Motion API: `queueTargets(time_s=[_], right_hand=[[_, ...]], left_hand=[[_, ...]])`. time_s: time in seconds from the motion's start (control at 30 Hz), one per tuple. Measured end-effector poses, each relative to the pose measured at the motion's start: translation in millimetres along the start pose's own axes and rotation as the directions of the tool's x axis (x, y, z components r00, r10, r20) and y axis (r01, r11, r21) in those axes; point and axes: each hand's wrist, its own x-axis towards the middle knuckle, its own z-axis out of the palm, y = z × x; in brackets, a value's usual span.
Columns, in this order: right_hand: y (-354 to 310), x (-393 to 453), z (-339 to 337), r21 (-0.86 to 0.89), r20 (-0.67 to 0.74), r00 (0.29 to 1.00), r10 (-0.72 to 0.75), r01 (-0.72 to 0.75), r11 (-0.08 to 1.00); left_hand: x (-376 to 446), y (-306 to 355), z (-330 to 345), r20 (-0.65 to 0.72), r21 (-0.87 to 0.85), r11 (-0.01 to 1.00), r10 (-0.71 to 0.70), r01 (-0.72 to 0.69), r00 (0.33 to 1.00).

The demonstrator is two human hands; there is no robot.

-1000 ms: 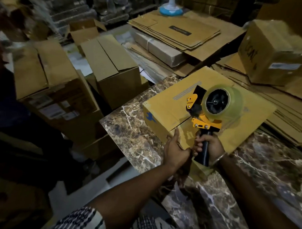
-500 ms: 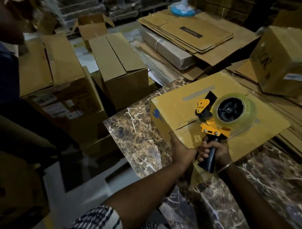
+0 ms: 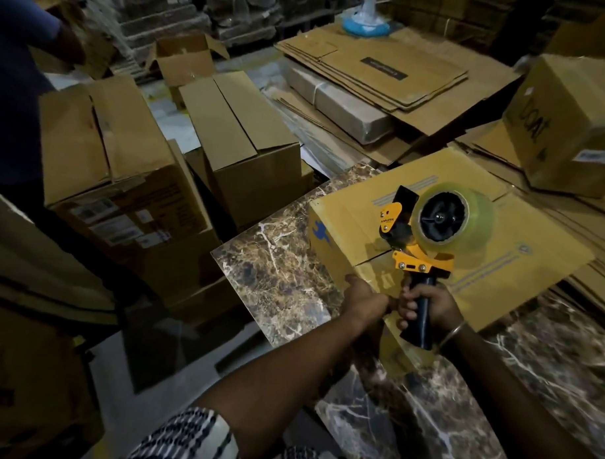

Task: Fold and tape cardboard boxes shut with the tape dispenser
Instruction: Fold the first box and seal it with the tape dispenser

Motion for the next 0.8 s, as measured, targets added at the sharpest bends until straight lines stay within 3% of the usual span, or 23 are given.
queueTargets(time_s=[0.13, 0.33, 0.47, 0.8], right_hand=[[-3, 5, 0, -0.032, -0.016, 1.0, 0.018, -0.018, 0.999], [-4, 10, 2, -0.03, -0.042, 0.999, 0.0, -0.001, 1.0], [-3, 10, -3, -0.019, -0.041, 0.998, -0.041, 0.041, 0.999], [-3, 10, -9, -0.084, -0.098, 0.99, -0.106, 0.098, 0.992]], left_hand=[[10, 13, -24, 0.013, 0.04, 0.999, 0.004, -0.004, 1.0], [-13, 0, -1, -0.201, 0.074, 0.992, 0.113, -0.1, 0.973], [-18, -6, 15, -0.143, -0.046, 0.997, 0.049, -0.056, 0.988], [2, 0, 23, -0.173, -0.066, 0.997, -0.04, 0.029, 0.984]])
